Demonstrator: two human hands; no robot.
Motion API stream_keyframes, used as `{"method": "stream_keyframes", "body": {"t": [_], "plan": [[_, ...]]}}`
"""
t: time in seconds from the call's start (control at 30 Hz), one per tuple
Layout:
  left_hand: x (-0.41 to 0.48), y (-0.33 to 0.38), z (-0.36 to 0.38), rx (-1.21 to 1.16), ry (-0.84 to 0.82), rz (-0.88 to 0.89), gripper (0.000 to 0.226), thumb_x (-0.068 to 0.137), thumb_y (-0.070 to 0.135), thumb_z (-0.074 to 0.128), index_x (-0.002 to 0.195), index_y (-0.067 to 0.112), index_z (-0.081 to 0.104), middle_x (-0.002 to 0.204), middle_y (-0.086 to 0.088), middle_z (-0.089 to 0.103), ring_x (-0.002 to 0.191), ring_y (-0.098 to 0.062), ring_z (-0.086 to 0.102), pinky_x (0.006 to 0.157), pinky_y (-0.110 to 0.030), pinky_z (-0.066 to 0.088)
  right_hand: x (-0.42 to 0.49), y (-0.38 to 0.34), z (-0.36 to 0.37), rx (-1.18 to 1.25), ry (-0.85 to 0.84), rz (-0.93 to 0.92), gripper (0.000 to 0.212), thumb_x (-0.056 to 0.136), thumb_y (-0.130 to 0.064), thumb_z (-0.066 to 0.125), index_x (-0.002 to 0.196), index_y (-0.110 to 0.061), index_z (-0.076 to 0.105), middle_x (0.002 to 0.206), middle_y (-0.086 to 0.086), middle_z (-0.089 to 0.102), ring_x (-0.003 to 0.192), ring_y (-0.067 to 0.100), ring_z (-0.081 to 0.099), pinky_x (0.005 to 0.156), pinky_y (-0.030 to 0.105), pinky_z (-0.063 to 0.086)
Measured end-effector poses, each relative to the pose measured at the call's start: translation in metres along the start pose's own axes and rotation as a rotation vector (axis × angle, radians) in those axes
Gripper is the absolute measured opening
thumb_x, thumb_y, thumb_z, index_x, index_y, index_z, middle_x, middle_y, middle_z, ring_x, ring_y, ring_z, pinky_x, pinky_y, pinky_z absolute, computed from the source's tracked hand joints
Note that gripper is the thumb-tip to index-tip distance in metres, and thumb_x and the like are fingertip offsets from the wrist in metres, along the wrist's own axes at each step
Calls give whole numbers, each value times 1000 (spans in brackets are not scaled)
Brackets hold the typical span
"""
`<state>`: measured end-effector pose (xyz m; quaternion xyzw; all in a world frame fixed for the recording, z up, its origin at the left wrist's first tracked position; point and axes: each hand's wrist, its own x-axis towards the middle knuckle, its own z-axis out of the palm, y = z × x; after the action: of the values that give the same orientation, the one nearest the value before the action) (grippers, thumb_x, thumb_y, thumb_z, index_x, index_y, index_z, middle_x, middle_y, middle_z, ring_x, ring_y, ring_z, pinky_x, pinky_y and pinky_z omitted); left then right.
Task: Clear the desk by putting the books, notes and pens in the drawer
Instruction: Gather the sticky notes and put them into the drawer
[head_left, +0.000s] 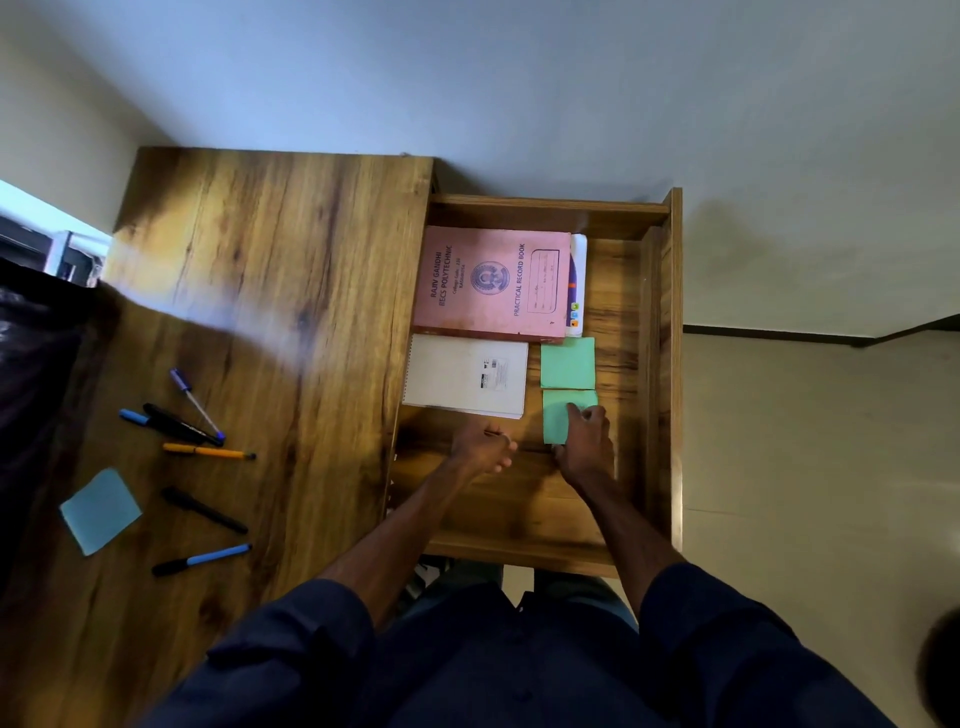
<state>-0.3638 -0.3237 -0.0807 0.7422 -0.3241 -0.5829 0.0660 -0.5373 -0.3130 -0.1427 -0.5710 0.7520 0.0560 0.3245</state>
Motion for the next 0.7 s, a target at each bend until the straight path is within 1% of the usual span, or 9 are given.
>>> {"method": "stream_keyframes", "body": {"t": [0.13,0.27,0.37,0.47,0.5,0.57,0.6,0.67,0.7], "plan": [[-3,-3,-6,-14,5,5,13,97,9,62,110,9,66,102,-6,75,75,-14,71,58,-21,56,3,-5,-5,20,20,6,77,83,-18,79,148,-16,37,148,15,32,134,32,41,101,43,50],[-5,-5,-13,-30,8,6,14,96,9,63,109,10,67,101,-5,75,78,-15,72,59,-21,57,5,-5,-7,47,16,12,74,84,-17,78,147,-16,39,147,14,32,134,31,41,101,43,51],[-9,-6,-20,-60,-2,24,14,97,10,62,111,9,67,102,-5,75,79,-15,71,61,-22,56,3,-7,-10,121,64,0,67,86,-17,76,145,-14,44,146,13,36,134,31,42,100,42,51],[-17,-4,-33,-82,3,70,15,97,11,62,111,9,66,101,-5,75,79,-15,71,63,-24,57,-2,-21,-15,194,137,-47,54,89,-17,73,139,-13,52,139,12,45,131,30,46,95,42,52],[-20,-3,-39,-85,10,99,14,97,12,62,111,10,66,101,-4,75,79,-15,72,64,-24,57,-4,-29,-16,237,181,-79,46,90,-18,71,134,-13,57,134,11,49,126,29,51,93,43,55],[-29,-3,-54,-86,27,170,14,98,13,61,111,12,66,101,-2,75,80,-16,73,64,-24,57,-10,-50,-21,336,279,-154,28,92,-22,67,119,-13,65,118,8,59,107,25,61,82,40,58],[-34,-2,-62,-87,35,209,13,98,14,61,111,14,67,101,-1,75,81,-17,74,64,-23,58,-14,-64,-25,377,317,-190,21,93,-23,65,112,-13,67,110,6,61,97,21,63,76,32,57],[-43,-3,-79,-115,53,288,10,99,16,60,107,17,66,101,0,75,82,-18,74,64,-23,58,-24,-94,-35,436,363,-282,13,94,-23,63,102,-14,68,99,3,64,83,12,60,68,16,46],[-47,-5,-89,-142,65,323,9,100,17,59,106,19,66,101,0,76,80,-17,74,64,-23,58,-30,-111,-39,450,379,-340,11,95,-23,61,99,-15,68,95,1,65,79,9,58,65,13,43]]}}
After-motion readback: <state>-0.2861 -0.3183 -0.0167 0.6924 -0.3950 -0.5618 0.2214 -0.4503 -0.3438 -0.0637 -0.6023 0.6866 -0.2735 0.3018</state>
